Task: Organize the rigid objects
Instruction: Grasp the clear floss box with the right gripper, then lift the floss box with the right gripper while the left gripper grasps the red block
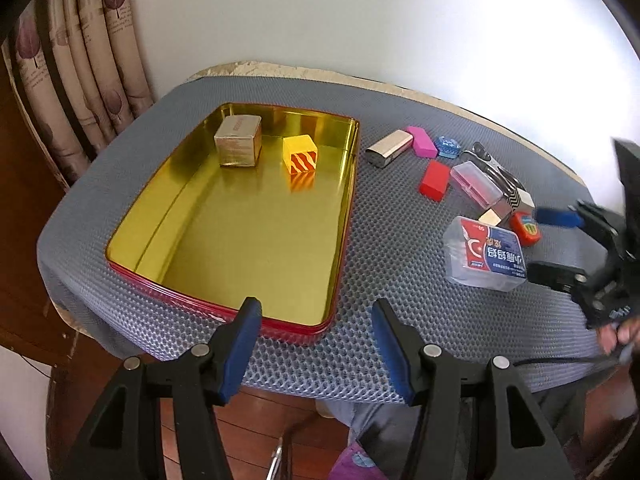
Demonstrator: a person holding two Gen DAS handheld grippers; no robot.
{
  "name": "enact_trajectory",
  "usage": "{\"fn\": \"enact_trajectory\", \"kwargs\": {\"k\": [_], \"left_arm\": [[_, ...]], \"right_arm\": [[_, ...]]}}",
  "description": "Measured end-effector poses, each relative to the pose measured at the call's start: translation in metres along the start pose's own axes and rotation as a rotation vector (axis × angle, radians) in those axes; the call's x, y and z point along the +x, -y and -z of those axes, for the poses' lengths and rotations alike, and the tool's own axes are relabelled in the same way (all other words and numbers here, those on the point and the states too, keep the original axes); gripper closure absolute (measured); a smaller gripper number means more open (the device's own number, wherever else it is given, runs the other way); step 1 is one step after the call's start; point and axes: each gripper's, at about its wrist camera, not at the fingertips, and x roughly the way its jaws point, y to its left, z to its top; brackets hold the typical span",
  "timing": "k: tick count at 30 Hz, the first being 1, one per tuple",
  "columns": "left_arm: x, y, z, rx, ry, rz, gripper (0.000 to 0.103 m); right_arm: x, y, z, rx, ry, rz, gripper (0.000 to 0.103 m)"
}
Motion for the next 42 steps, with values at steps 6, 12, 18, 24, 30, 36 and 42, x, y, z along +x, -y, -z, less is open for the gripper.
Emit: {"fn": "enact_trajectory", "kwargs": {"k": [6,12,18,24,30,36,42], "left_arm": [[0.001,0.004,0.001,0.019,-0.006,0.015,0.044],[0.003,0.006,0.002,0.041,0.001,0.007,0.044],[0.002,0.005,0.002,0.04,0.002,0.013,0.044],[0.002,0.004,0.002,0.035,0.003,0.017,0.044],[0.001,0.007,0.004,0.052,0.015,0.006,0.044],[-0.002,0.024,0.008,0.085,0.008,0.065,0.044],[0.001,0.06,-0.013,0.153,0.01,0.198,0.044]], "right_arm": [[0.035,-0.011,-0.021,-0.145,-0.152,-0.057,0.013],[0.056,-0.024,-0.026,-0.229,-0.24,-0.101,0.017],[0.068,-0.027,-0.028,-0.234,-0.302,-0.093,0.017],[0.077,-0.025,-0.018,-0.138,-0.355,-0.112,0.043],[0.042,-0.008,0.013,0.13,-0.195,-0.128,0.044],[-0.023,0.027,0.089,0.494,0.007,-0.026,0.044],[-0.071,0.073,0.154,0.7,0.077,0.147,0.044]]}}
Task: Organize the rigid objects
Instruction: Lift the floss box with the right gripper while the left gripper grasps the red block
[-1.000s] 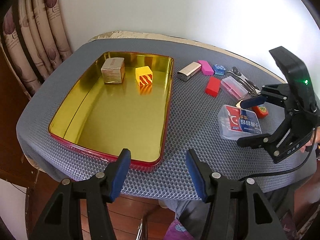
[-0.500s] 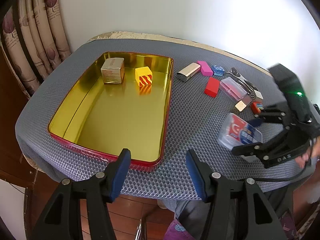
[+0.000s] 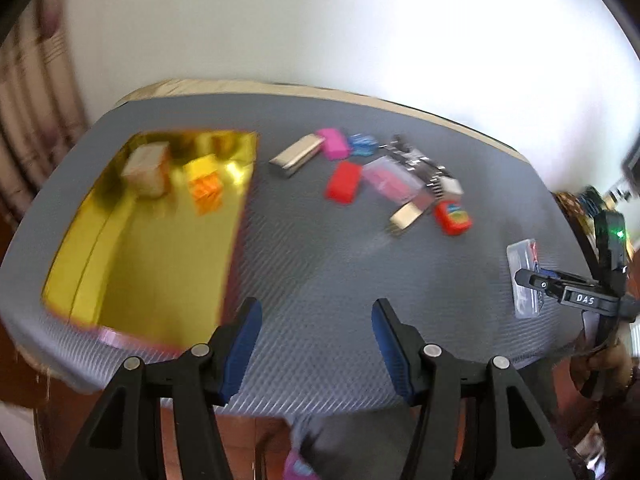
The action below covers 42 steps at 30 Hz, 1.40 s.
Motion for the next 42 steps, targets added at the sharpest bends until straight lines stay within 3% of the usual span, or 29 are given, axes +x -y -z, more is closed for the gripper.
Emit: {"fn": "enact_trajectory", "kwargs": {"k": [3,7,10,18,25,28,29,30,31,36,42], "left_arm": [[0.021,0.019,-0.03,0.08,-0.017,0.05,0.044],[0.058,0.046,-0.069,0.244,-0.031,0.019,0.044],[0.087,0.052,-0.09,0.306,-0.071,-0.003,0.044],[0.152,0.032,-0.125,0.226,-0.201,0.059,0.044],[0.188,0.026,-0.134,0.21,-0.287,0.093,0.044],[0.19,0.028,-0.139,0.227,-0.254,0.093,0.048],[0.192,0.029,-0.139,0.232,-0.244,0.074,0.055],[0.194,0.032,-0.14,0.248,-0.231,0.032,0.073],[0.193,0.034,-0.14,0.264,-0.218,-0.008,0.073],[0.18,0.029,-0.134,0.177,-0.204,-0.039,0.073],[0.106,0.024,-0.109,0.049,-0.115,0.044,0.073]], "right_arm": [[-0.007,0.019,0.001,0.025,0.02,0.039,0.044],[-0.009,0.026,0.002,0.024,0.045,0.049,0.044],[-0.005,0.028,0.003,0.024,0.053,0.045,0.044],[0.008,0.034,0.002,0.053,0.047,0.027,0.044],[0.008,0.043,0.001,0.074,0.036,-0.004,0.044],[0.008,0.047,0.0,0.071,0.032,-0.009,0.044],[0.008,0.048,0.0,0.072,0.031,-0.01,0.043],[0.009,0.049,0.0,0.073,0.03,-0.011,0.043],[0.009,0.049,-0.001,0.074,0.028,-0.01,0.043],[0.012,0.048,-0.004,0.07,0.007,0.008,0.043],[0.02,0.04,-0.006,0.046,-0.004,0.047,0.043]]}}
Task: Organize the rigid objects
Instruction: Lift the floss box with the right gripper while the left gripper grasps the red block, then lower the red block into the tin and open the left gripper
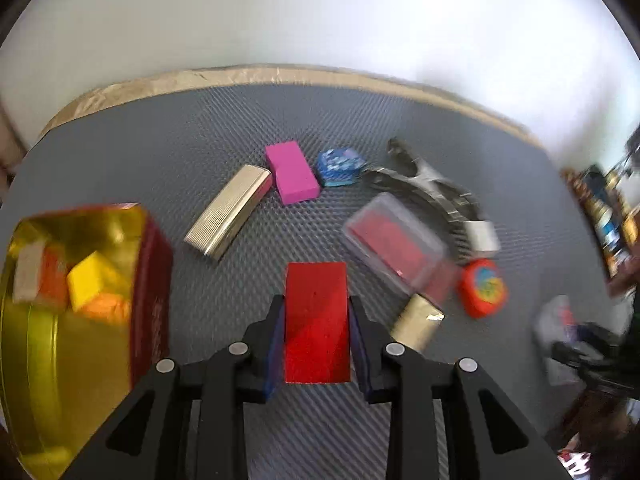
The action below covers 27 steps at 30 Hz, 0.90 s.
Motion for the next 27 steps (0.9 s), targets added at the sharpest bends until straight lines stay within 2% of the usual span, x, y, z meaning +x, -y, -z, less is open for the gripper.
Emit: {"fn": "enact_trajectory", "kwargs": {"k": [3,5,9,11,14,16,24,27], "left_arm": [[-0.042,-0.016,0.013,-0.053,0.051,0.003,0.073],[-0.071,-0.039,0.022,-0.103,0.082,-0.028,0.073],[-0.097,-0.08,0.034,-0.162,0.094,-0.163,0.073],[-0.094,-0.111,0.035,-0.184,0.067,-0.22,0.073],[-0.076,-0.153,0.037,-0.235,0.017,-0.247,0.073],[-0.064,-0.166,0.037,-0.248,0.003,-0.27,0.073],[-0.036,-0.194,0.033,-0.29,-0.029,-0.235,0.07],[-0.039,-0.195,0.033,-0.303,-0.02,-0.281,0.065]], "right_arm": [[0.002,-0.004,0.001,-0.004,0.0,0.011,0.043],[0.002,-0.005,0.002,-0.005,0.001,0.01,0.043],[0.004,-0.008,0.003,-0.015,0.003,0.016,0.043],[0.004,-0.01,0.004,-0.028,0.006,0.026,0.043],[0.004,-0.015,0.004,-0.032,0.006,0.039,0.043],[0.004,-0.016,0.006,-0.029,0.005,0.041,0.043],[0.008,-0.024,0.002,-0.034,-0.017,0.064,0.044],[0.01,-0.023,-0.001,-0.029,-0.02,0.062,0.044]]}}
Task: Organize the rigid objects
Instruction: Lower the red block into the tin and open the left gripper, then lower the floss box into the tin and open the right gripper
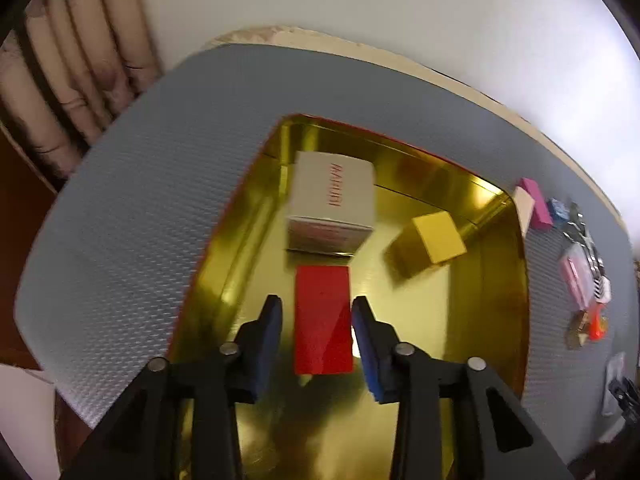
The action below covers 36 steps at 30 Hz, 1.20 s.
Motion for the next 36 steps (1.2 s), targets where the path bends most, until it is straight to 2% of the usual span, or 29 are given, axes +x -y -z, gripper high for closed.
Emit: {"fn": "enact_trajectory", "kwargs": {"k": [1,3,5,7,10,14,18,21,23,26,30,36], "left_arm": [[-0.01,-0.001,0.003,-0.015,0.032,-0.042,0.065],[-0.034,-0.005,0.011,-0.056,0.119,-0.072,0.065],[-0.061,-0.009,0.024,-0.105,0.189,-0.067,0.064],[-0.085,-0.014,0.043,-0.159,0.227,-0.025,0.062],[-0.106,-0.022,0.075,-0.221,0.235,0.041,0.062],[-0.117,-0.034,0.118,-0.257,0.238,0.045,0.062],[-0.117,-0.03,0.137,-0.27,0.221,0.068,0.062],[-0.124,-0.024,0.142,-0.245,0.237,0.074,0.062],[-0.128,-0.02,0.142,-0.222,0.262,0.064,0.062],[-0.136,-0.019,0.144,-0.207,0.31,0.045,0.062],[-0.14,-0.021,0.146,-0.202,0.334,0.042,0.062],[-0.131,-0.024,0.143,-0.199,0.296,0.069,0.062]], "right_arm": [[0.0,0.001,-0.001,0.004,-0.002,-0.006,0.044],[-0.001,0.004,-0.003,0.026,-0.006,-0.028,0.044],[-0.001,0.006,-0.005,0.055,-0.015,-0.062,0.044],[-0.003,0.005,-0.007,0.085,-0.023,-0.102,0.044],[-0.014,-0.012,-0.015,0.081,-0.013,-0.17,0.044],[-0.029,-0.057,-0.033,0.04,-0.003,-0.279,0.044],[-0.037,-0.123,-0.057,-0.027,-0.008,-0.406,0.044],[-0.032,-0.179,-0.075,-0.073,-0.027,-0.499,0.044],[-0.022,-0.214,-0.083,-0.111,-0.046,-0.542,0.044],[-0.001,-0.267,-0.091,-0.164,-0.073,-0.566,0.044],[0.044,-0.326,-0.093,-0.201,-0.152,-0.576,0.044],[0.099,-0.349,-0.088,-0.158,-0.256,-0.552,0.044]]}}
